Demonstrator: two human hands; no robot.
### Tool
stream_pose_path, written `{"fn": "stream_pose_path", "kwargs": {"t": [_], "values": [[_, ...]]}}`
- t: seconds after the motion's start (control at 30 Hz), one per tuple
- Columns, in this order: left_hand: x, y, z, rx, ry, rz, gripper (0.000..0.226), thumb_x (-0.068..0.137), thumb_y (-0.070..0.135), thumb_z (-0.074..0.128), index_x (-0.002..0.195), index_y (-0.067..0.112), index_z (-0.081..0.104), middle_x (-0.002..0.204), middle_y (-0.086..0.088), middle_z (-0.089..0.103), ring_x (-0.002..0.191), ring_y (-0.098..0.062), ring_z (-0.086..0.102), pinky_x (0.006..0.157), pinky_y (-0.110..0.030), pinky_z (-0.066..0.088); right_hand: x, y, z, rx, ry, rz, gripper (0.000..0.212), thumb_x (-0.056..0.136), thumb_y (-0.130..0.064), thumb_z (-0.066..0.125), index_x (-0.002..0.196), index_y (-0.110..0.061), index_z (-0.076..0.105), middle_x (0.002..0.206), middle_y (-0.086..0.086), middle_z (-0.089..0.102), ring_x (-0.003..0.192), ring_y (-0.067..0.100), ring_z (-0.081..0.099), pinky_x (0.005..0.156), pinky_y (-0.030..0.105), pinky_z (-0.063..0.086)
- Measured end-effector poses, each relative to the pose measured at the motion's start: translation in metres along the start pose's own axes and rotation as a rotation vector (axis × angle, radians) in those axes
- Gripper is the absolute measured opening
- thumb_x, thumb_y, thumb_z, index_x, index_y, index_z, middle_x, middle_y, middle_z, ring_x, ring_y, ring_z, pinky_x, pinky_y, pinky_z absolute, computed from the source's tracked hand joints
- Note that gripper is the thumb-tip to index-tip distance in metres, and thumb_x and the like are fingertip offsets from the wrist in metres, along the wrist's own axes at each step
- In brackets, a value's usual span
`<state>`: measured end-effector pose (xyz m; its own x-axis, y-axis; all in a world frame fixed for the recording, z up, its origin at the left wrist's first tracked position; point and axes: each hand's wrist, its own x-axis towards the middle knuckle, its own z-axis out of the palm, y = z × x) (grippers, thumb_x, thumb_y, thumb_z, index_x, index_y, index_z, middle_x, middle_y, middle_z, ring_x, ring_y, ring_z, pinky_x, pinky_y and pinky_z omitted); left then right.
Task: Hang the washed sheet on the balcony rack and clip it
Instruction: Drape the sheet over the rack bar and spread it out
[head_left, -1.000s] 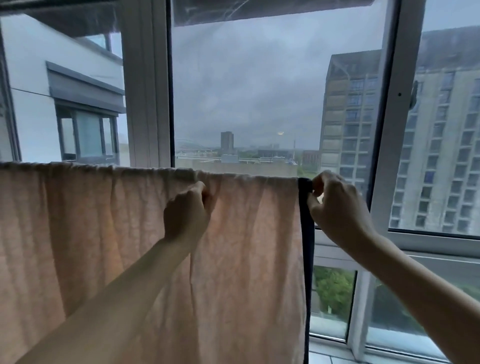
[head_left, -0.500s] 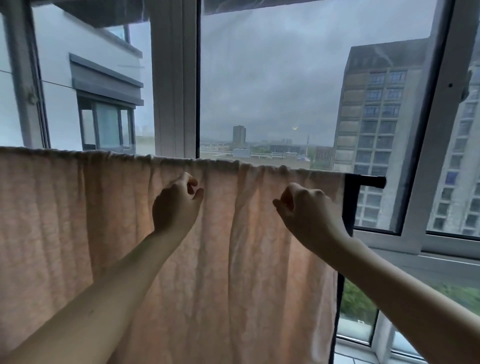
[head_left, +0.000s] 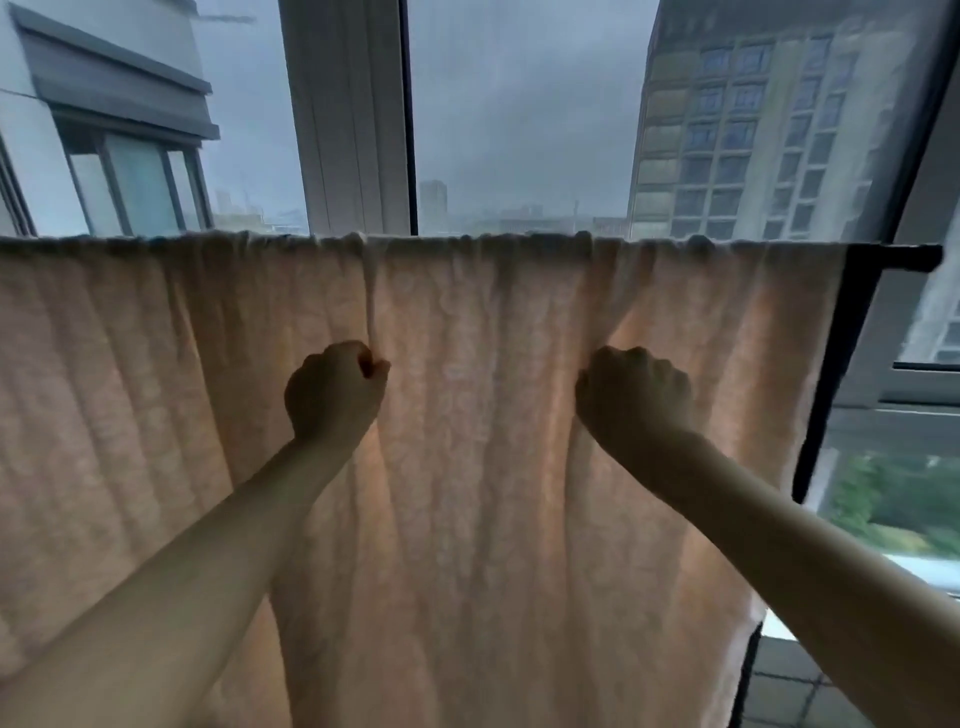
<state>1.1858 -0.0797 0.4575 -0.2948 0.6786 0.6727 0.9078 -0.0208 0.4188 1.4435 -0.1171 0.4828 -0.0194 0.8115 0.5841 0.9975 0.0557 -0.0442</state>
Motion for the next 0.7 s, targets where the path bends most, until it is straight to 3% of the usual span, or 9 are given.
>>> {"fn": "stream_pose_path", "kwargs": {"t": [0.1, 0.23, 0.33, 0.4, 0.47, 0.57, 0.63, 0.7], "values": [[-0.008, -0.009, 0.006, -0.041, -0.003, 0.071, 0.022, 0.091, 0.032, 0.063, 0.082, 0.012, 0.067, 0.074, 0.000, 0.068, 0.059, -0.013, 0.059, 0.061, -0.025, 0.045, -0.008, -0.001, 0.014, -0.055, -0.001, 0.037, 0.031, 0.097, -0.017, 0.043, 0.066, -0.014, 0.047, 0.059, -0.001, 0.049, 0.052, 0.017, 0.052, 0.052, 0.026, 0.038], [-0.032, -0.024, 0.021, -0.055, -0.066, 0.112, 0.021, 0.090, 0.030, 0.064, 0.077, 0.013, 0.064, 0.070, 0.000, 0.067, 0.056, -0.013, 0.058, 0.061, -0.026, 0.047, -0.022, 0.007, 0.028, -0.045, -0.034, 0.025, 0.024, 0.101, -0.022, 0.041, 0.090, -0.012, 0.060, 0.063, -0.001, 0.051, 0.056, 0.021, 0.057, 0.054, 0.030, 0.048], [-0.053, -0.038, 0.034, -0.026, -0.126, 0.121, 0.021, 0.090, 0.031, 0.065, 0.077, 0.014, 0.065, 0.071, -0.001, 0.069, 0.056, -0.016, 0.058, 0.065, -0.031, 0.054, -0.037, 0.017, 0.043, -0.023, -0.040, 0.024, 0.028, 0.102, -0.029, 0.039, 0.098, -0.011, 0.060, 0.061, -0.002, 0.047, 0.052, 0.018, 0.051, 0.053, 0.027, 0.041], [-0.064, -0.043, 0.037, -0.030, -0.160, 0.127, 0.021, 0.090, 0.032, 0.064, 0.076, 0.015, 0.064, 0.073, 0.000, 0.070, 0.056, -0.015, 0.057, 0.063, -0.029, 0.053, -0.044, 0.024, 0.053, 0.005, -0.045, 0.037, 0.035, 0.102, -0.033, 0.036, 0.093, -0.010, 0.061, 0.064, 0.000, 0.057, 0.052, 0.018, 0.056, 0.054, 0.027, 0.046], [-0.069, -0.046, 0.035, -0.070, -0.161, 0.130, 0.023, 0.091, 0.032, 0.063, 0.073, 0.018, 0.059, 0.071, 0.001, 0.067, 0.053, -0.013, 0.051, 0.054, -0.023, 0.041, -0.049, 0.024, 0.057, 0.066, -0.044, 0.051, 0.047, 0.100, -0.043, 0.031, 0.082, -0.013, 0.062, 0.061, 0.000, 0.061, 0.049, 0.017, 0.061, 0.055, 0.031, 0.055], [-0.066, -0.050, 0.024, -0.133, -0.103, 0.143, 0.026, 0.092, 0.038, 0.059, 0.077, 0.017, 0.060, 0.068, 0.005, 0.061, 0.050, -0.008, 0.046, 0.049, -0.019, 0.027, -0.056, 0.008, 0.057, 0.108, -0.031, 0.037, 0.064, 0.093, -0.058, 0.020, 0.068, -0.015, 0.059, 0.057, 0.002, 0.060, 0.048, 0.020, 0.060, 0.054, 0.034, 0.055], [-0.060, -0.058, 0.016, -0.188, -0.016, 0.128, 0.027, 0.093, 0.041, 0.056, 0.084, 0.016, 0.061, 0.073, 0.006, 0.061, 0.055, -0.009, 0.049, 0.052, -0.020, 0.031, -0.061, -0.012, 0.056, 0.097, -0.094, -0.003, 0.065, 0.091, -0.063, 0.021, 0.065, -0.014, 0.057, 0.061, 0.005, 0.060, 0.053, 0.024, 0.061, 0.058, 0.036, 0.056], [-0.054, -0.072, 0.010, -0.206, 0.105, 0.085, 0.025, 0.091, 0.041, 0.059, 0.093, 0.016, 0.058, 0.086, -0.001, 0.062, 0.073, -0.016, 0.055, 0.063, -0.026, 0.038, -0.063, -0.035, 0.056, 0.113, -0.168, -0.035, 0.062, 0.093, -0.063, 0.028, 0.059, -0.015, 0.048, 0.059, 0.004, 0.054, 0.056, 0.024, 0.059, 0.061, 0.036, 0.055]]}}
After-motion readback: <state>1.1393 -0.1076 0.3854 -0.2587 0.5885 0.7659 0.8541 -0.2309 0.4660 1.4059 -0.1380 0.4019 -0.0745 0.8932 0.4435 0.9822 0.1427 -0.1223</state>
